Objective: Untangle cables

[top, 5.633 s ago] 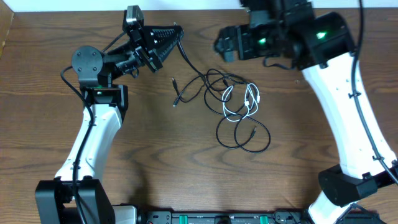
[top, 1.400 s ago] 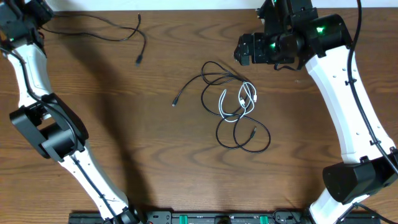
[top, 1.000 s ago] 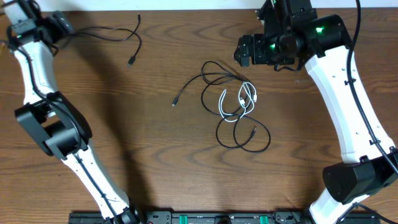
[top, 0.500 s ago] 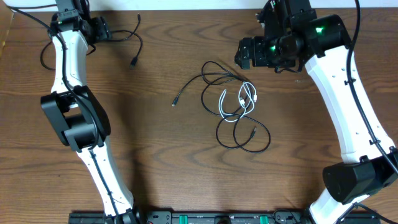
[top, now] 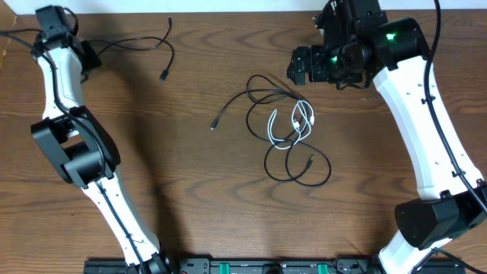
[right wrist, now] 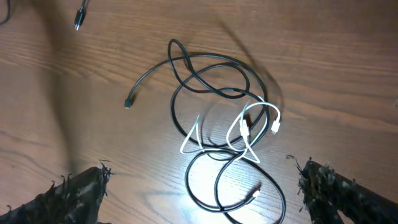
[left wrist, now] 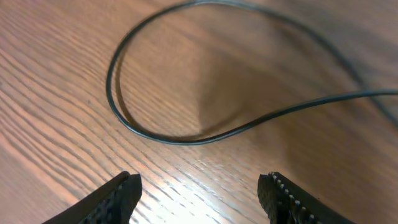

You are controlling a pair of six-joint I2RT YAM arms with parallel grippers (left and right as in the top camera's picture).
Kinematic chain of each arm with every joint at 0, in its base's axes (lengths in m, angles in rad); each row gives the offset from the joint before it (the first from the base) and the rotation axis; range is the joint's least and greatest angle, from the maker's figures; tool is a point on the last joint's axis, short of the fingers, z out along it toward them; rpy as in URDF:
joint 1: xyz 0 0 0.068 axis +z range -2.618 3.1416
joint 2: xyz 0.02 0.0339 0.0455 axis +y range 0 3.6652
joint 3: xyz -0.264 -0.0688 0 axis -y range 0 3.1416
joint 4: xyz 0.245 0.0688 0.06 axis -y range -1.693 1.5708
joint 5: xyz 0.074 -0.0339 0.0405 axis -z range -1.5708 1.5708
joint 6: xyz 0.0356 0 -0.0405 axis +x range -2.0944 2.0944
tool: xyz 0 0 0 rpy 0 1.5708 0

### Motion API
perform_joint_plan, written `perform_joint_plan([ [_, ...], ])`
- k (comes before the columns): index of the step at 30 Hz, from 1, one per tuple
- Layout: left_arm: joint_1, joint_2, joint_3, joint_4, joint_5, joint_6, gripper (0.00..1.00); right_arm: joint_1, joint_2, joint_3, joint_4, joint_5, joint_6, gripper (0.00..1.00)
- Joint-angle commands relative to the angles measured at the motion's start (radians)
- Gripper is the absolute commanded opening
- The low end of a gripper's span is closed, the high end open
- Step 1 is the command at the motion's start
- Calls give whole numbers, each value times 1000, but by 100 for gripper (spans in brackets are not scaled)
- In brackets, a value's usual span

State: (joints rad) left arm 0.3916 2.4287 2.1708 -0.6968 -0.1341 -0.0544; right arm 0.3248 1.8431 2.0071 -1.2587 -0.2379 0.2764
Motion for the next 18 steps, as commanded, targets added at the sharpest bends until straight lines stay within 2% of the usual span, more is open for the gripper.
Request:
perform_joint_plan([
  [1, -6, 59, -9, 19, 14, 51, 66, 4, 9, -7, 2, 0, -5, 97],
  [4, -5, 91, -9, 54, 13, 203, 67, 4, 9, -7, 2, 0, -5, 97],
  [7, -4, 116, -9, 98, 12, 287, 67, 4, 9, -7, 2, 1, -5, 98],
  [18, 24, 172, -9, 249, 14, 290, 65, 4, 9, -7, -6, 4, -5, 97],
])
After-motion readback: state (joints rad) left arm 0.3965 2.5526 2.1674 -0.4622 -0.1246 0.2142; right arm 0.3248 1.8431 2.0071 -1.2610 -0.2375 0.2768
